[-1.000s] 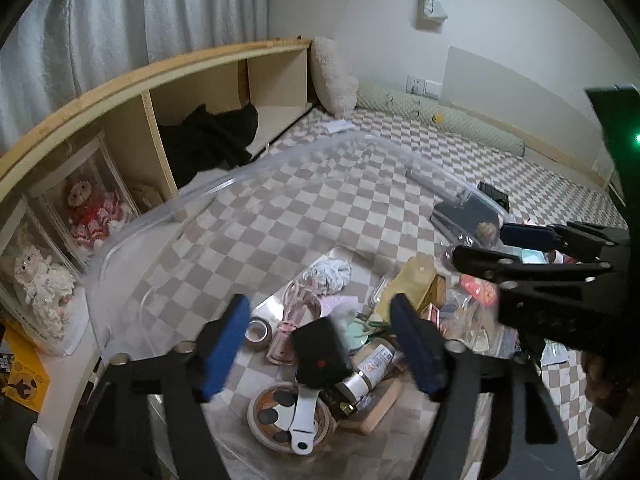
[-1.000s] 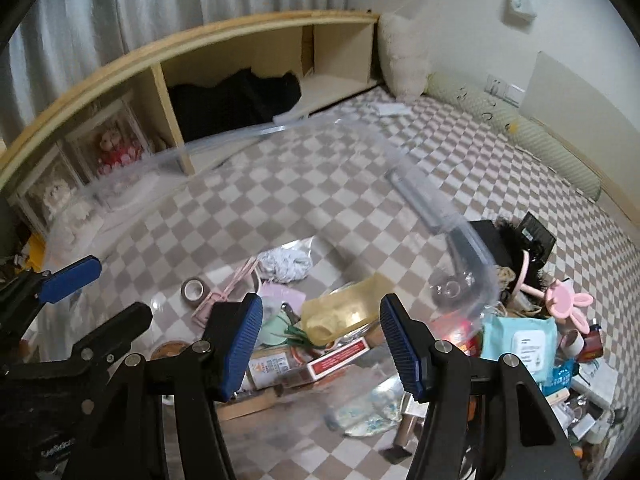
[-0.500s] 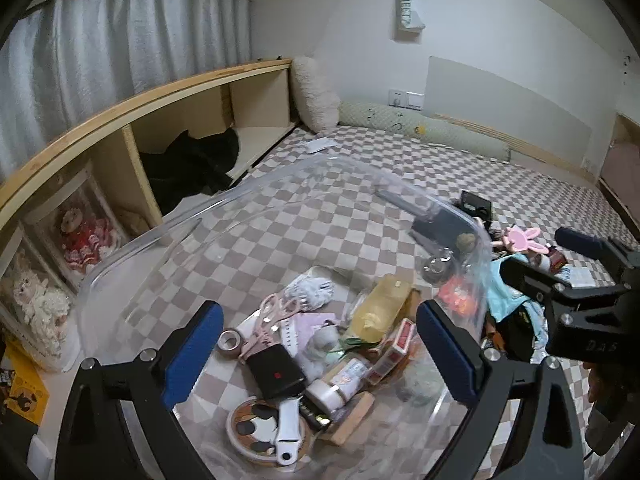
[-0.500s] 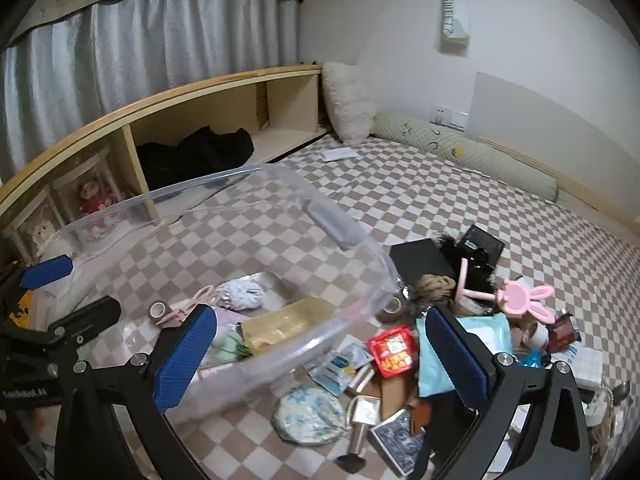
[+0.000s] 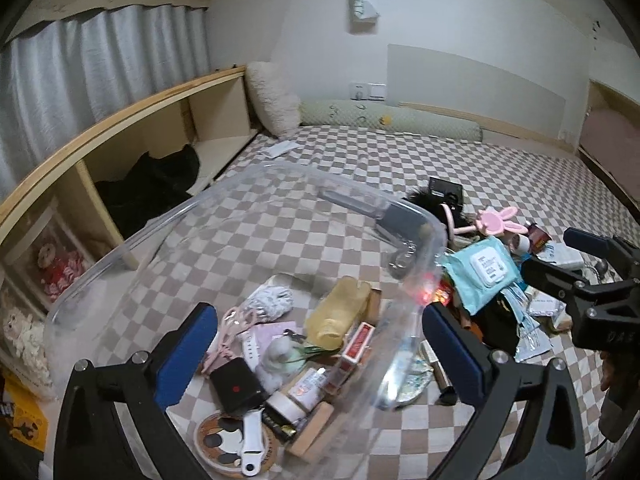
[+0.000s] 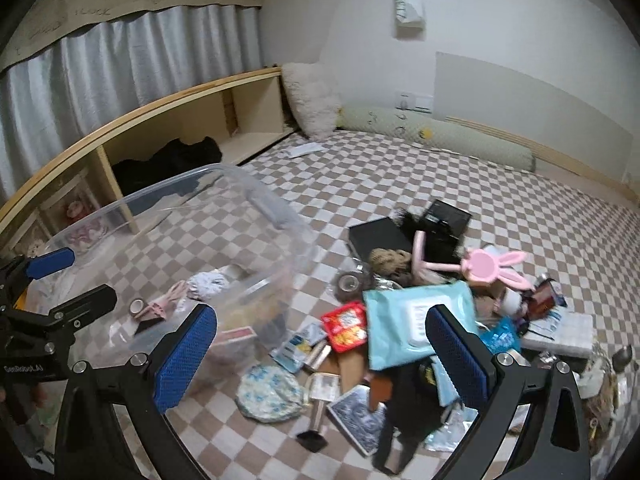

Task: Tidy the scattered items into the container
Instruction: 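Lift both open grippers out of the container back over the item pile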

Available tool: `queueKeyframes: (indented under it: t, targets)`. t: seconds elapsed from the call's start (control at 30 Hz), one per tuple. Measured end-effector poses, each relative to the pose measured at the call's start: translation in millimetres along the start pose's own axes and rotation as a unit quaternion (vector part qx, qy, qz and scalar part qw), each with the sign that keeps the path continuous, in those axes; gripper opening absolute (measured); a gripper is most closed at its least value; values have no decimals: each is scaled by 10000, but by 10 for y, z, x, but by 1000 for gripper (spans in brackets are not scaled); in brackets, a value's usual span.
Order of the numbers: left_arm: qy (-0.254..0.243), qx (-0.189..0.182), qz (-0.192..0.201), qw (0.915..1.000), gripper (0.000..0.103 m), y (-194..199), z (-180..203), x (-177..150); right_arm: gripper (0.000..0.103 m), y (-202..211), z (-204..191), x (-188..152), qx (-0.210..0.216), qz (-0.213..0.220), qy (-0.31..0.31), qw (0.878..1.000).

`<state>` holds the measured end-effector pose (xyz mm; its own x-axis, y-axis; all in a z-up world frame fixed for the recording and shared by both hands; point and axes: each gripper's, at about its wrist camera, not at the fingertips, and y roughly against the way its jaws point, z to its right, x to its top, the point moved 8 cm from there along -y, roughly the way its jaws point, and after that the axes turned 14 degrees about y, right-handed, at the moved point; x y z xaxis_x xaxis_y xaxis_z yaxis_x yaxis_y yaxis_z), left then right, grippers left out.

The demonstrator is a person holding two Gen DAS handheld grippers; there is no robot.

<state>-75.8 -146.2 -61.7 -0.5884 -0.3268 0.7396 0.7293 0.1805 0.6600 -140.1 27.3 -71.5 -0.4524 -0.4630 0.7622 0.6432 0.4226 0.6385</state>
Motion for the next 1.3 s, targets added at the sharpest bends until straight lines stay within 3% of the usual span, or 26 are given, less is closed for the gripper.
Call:
queueKeyframes:
  t: [0.2,0.7,0.97,1.3]
  targets:
    - [-48,-335,-221,9992,103,-80,289,-50,103,99,351,-175,-156,-38,-252,9996]
    - [-911,-495,-249,9943,103,-149,1031,-186,103,299,1133,-718,-602,-255,-719,9953]
    - [-1364,-667,-260,9881,103,-158,1423,-298,103,332,1428,-1113,-733,-470,-1017,9910]
    - [-1984,-1043,-817,9711,103,-301,1741,-707,103,204,1499,-1678,-692,-862,-1305,9853]
